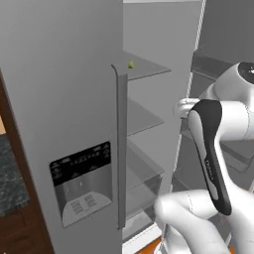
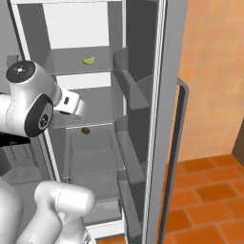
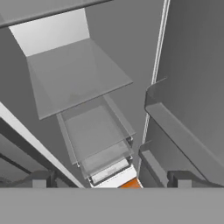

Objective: Grab a lemon wedge from the fridge and one ice cube from the ice bowl, and put them in the glass of lemonade.

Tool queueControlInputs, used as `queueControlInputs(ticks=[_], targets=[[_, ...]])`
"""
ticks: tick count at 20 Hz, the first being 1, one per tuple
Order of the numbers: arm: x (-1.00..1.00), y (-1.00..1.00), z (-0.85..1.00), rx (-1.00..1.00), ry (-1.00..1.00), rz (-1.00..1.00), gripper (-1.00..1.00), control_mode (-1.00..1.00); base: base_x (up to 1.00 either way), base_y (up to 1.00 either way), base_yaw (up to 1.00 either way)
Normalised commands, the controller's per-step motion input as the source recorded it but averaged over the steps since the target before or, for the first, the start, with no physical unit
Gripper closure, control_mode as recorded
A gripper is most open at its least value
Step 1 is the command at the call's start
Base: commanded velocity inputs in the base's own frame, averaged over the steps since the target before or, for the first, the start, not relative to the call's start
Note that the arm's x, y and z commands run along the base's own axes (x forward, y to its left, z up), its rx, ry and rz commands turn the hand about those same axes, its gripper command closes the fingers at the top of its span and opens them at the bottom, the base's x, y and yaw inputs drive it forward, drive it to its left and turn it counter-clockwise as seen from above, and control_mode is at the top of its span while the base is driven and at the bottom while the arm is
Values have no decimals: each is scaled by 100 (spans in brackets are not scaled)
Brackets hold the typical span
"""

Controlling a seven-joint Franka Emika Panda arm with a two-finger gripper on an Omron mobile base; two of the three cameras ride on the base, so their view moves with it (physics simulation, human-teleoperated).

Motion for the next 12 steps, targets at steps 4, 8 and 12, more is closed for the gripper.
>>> queueControlInputs(ticks=[4,8,12], targets=[[0,0,0,0,0,0,-100,100,0,0,27],[0,0,0,0,0,0,-100,100,9,0,23],[0,0,0,0,0,0,-100,100,4,-3,21]])
